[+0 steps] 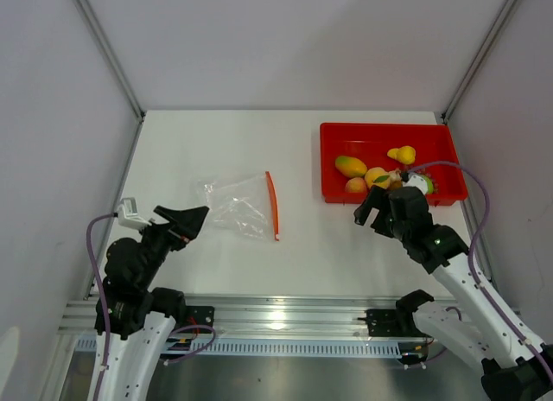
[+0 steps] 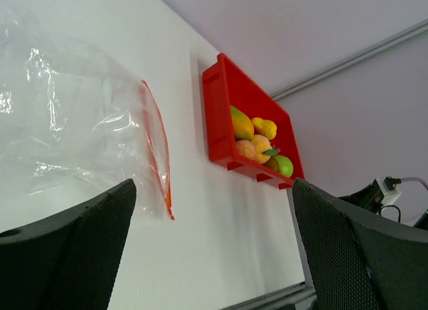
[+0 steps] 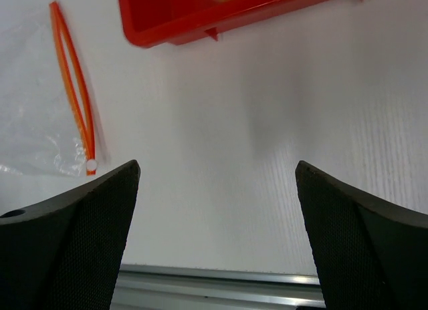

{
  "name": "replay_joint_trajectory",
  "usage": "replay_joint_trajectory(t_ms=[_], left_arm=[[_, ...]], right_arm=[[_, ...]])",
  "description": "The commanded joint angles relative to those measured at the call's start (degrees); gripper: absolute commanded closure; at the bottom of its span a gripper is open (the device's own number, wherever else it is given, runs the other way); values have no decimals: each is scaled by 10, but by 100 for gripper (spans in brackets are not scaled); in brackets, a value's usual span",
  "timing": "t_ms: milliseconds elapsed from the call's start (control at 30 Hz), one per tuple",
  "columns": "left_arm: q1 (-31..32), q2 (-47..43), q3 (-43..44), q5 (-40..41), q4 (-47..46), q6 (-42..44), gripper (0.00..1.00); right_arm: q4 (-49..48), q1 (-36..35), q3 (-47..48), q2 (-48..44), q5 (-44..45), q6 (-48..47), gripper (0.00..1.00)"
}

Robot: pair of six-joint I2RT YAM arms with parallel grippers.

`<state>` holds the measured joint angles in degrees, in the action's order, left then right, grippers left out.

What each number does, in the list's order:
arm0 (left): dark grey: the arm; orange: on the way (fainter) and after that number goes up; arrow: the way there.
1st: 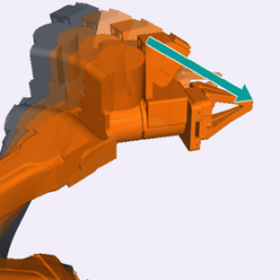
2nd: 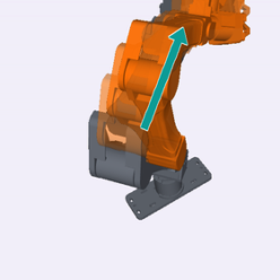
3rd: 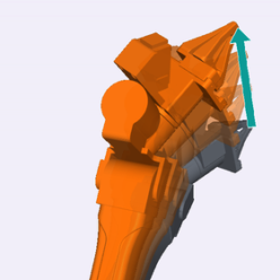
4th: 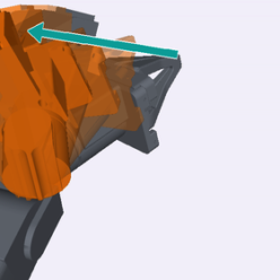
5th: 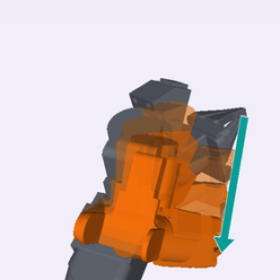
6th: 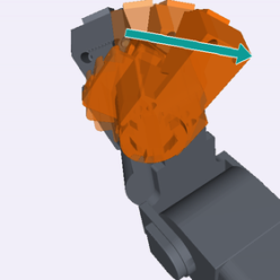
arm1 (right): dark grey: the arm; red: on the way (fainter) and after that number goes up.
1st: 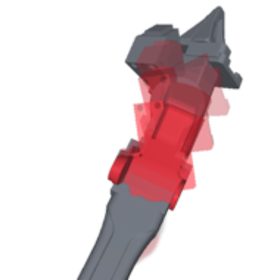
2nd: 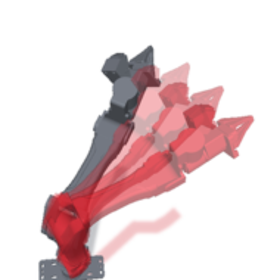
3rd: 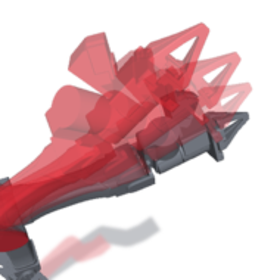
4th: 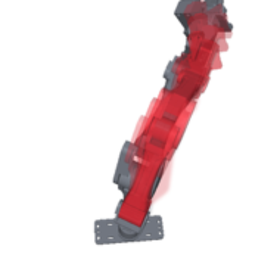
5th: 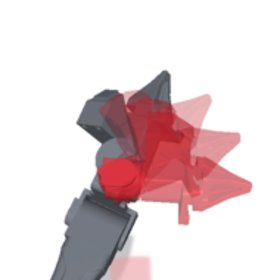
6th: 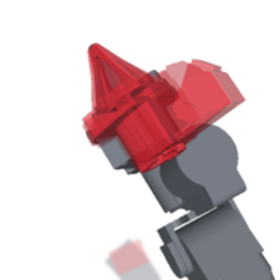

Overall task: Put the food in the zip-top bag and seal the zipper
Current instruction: Pick up the zipper food storage bag at the center of the board.

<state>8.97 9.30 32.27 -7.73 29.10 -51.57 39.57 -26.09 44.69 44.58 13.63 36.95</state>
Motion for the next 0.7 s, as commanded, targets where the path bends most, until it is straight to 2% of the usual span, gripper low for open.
replay_joint_trajectory(t_ms=[0,200,333,433,667], left_arm=[[-5,-8,25,-14,29,11,1],[-5,44,59,-75,34,79,1],[-5,134,102,-98,91,128,1],[-5,164,106,-106,110,141,1],[-5,130,84,-126,92,134,5]], right_arm=[[-41,-26,39,37,-74,-37,1],[-199,-90,39,116,-193,-23,1],[-287,-125,65,222,-220,-2,0],[-343,-131,82,274,-249,11,0],[-444,-132,129,428,-290,51,3]])
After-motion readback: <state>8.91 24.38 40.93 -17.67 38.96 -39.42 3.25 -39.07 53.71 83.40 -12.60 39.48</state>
